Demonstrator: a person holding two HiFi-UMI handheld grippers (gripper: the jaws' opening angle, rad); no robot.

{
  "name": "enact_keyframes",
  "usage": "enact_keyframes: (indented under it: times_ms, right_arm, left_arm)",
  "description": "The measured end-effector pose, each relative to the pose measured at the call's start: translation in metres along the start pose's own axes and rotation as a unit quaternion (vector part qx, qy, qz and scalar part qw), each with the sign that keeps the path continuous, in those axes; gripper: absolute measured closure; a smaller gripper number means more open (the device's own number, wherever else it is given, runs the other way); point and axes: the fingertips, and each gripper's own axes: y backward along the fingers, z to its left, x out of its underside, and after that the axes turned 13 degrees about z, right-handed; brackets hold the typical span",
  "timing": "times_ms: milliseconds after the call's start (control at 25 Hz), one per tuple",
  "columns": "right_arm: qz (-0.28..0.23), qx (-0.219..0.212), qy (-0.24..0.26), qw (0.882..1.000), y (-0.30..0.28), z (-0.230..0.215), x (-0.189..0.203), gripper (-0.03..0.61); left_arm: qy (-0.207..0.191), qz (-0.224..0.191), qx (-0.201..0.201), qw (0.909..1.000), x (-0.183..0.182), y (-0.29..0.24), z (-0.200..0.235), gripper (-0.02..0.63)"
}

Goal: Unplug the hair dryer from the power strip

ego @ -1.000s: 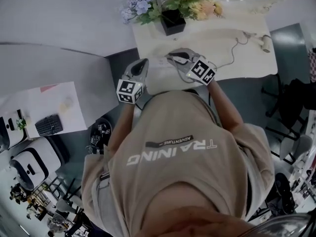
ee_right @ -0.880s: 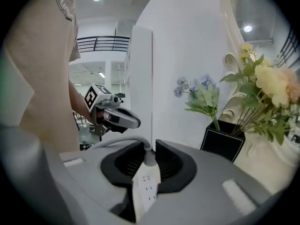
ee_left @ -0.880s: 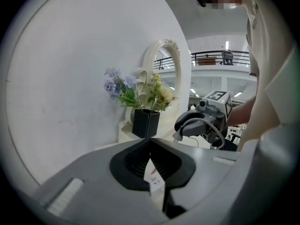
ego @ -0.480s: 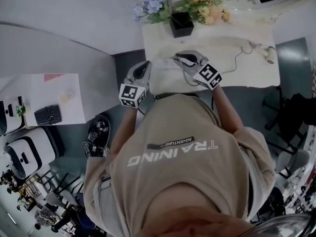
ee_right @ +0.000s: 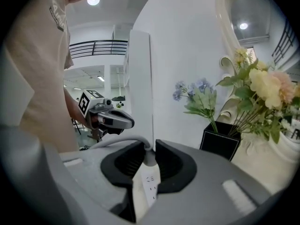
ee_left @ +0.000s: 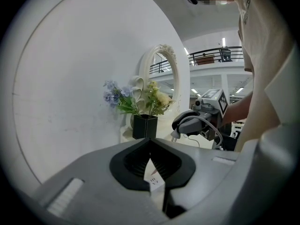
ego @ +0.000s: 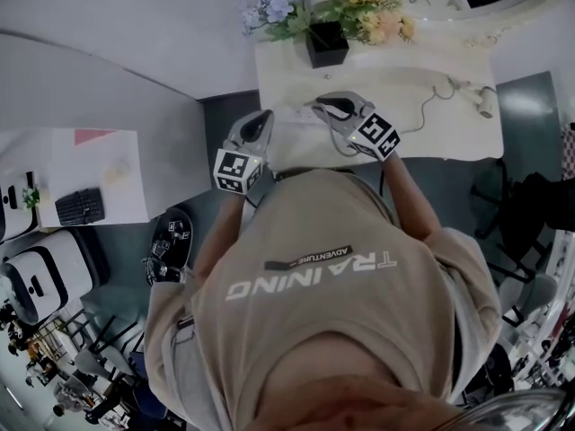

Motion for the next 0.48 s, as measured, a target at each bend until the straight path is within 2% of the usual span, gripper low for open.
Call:
enact_keyframes:
  times_ms: [480]
  right_arm:
    - [0.010,-0.008,0.009,1.000,-0.0058,-0.0015,-0.0006,0.500]
  left_arm:
    - [-0.008,-0.004,0.002,1.0000,-0.0077,-0.0028,0.0033,0.609]
